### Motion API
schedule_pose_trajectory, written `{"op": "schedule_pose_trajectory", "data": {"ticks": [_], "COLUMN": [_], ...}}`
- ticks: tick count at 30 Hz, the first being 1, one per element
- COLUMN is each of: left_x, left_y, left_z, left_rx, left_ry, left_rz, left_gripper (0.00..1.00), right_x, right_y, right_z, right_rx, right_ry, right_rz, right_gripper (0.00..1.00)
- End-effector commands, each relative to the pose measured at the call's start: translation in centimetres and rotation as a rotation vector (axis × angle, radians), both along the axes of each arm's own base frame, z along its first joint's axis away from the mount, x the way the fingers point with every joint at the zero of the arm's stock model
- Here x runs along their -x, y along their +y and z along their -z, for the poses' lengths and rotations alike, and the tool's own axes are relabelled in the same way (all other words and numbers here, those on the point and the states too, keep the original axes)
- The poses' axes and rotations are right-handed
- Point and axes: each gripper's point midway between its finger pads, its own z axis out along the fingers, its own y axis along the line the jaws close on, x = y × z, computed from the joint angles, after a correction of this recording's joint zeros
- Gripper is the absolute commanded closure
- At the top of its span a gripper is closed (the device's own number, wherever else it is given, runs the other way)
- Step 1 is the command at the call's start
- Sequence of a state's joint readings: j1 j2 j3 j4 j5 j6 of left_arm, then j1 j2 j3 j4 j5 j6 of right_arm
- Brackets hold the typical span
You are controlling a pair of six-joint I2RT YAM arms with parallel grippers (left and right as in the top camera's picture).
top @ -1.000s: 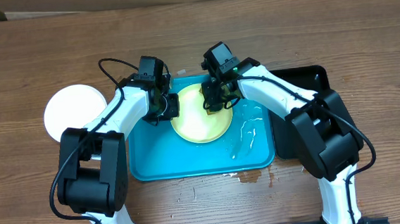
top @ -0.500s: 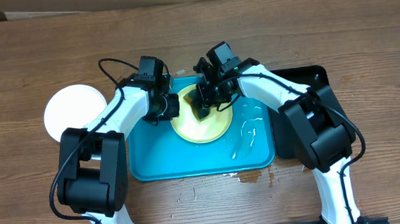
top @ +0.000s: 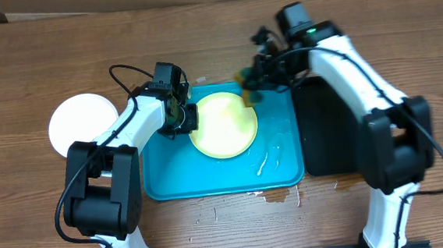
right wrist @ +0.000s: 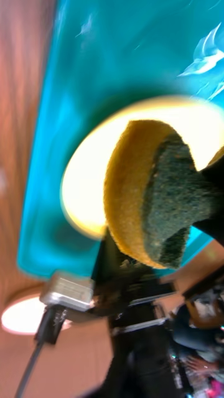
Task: Clean dirty plates on tray and stack at the side
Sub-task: 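Return the sponge to the black tray and lift the right arm away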
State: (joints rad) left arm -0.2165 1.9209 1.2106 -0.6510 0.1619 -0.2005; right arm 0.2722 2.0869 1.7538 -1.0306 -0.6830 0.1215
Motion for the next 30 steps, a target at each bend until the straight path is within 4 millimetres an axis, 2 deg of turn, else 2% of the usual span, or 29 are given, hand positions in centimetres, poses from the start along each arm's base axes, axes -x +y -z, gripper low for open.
{"op": "schedule_pose_trajectory", "data": {"ticks": [1,3,5,6,8,12,15,17,21,25,27,28,29,30], "left_x": [0.6,0.6,0.6,0.6,0.6,0.6,0.8,1.1,1.7,2.6,2.8,2.8,2.8,2.7], "left_y": [-0.1,-0.1,-0.1,-0.1,-0.1,-0.1,0.0,0.0,-0.1,-0.9,-1.0,-1.0,-1.0,-1.0], "left_z": [0.9,0.9,0.9,0.9,0.9,0.9,0.9,0.9,1.0,0.9,0.9,0.9,0.9,0.9], "left_rx": [-0.013,-0.013,-0.013,-0.013,-0.013,-0.014,-0.014,-0.016,-0.008,0.043,0.052,0.051,0.051,0.051], "left_ry": [0.022,0.022,0.022,0.023,0.023,0.023,0.03,0.041,0.069,0.111,0.118,0.118,0.117,0.114], "left_rz": [0.027,0.027,0.027,0.027,0.027,0.027,0.026,0.026,0.021,0.031,0.032,0.032,0.032,0.032], "left_gripper": [0.83,0.73,0.72,0.72,0.72,0.71,0.71,0.71,0.71,0.73,0.83,0.92,0.96,0.96], "right_x": [-1.4,-0.8,0.0,1.3,2.1,3.1,3.5,3.5,2.7,0.9,0.0,-0.6,-0.7,-0.8], "right_y": [-7.7,-11.6,-15.8,-19.7,-20.8,-21.0,-21.0,-21.0,-21.3,-22.4,-23.3,-24.0,-24.3,-25.0], "right_z": [-1.0,0.3,1.9,3.6,4.8,7.3,8.5,8.6,7.5,5.1,3.9,3.3,3.1,2.9], "right_rx": [0.193,0.326,0.493,0.641,0.677,0.683,0.683,0.683,0.675,0.655,0.65,0.647,0.646,0.645], "right_ry": [-0.047,0.012,0.056,0.114,0.142,0.167,0.169,0.17,0.152,0.112,0.09,0.075,0.072,0.073], "right_rz": [0.12,0.187,0.24,0.296,0.302,0.298,0.298,0.298,0.313,0.362,0.393,0.416,0.424,0.44], "right_gripper": [0.96,0.96,0.96,0.96,0.96,0.95,0.78,0.69,0.52,0.28,0.15,0.02,0.0,0.0]}}
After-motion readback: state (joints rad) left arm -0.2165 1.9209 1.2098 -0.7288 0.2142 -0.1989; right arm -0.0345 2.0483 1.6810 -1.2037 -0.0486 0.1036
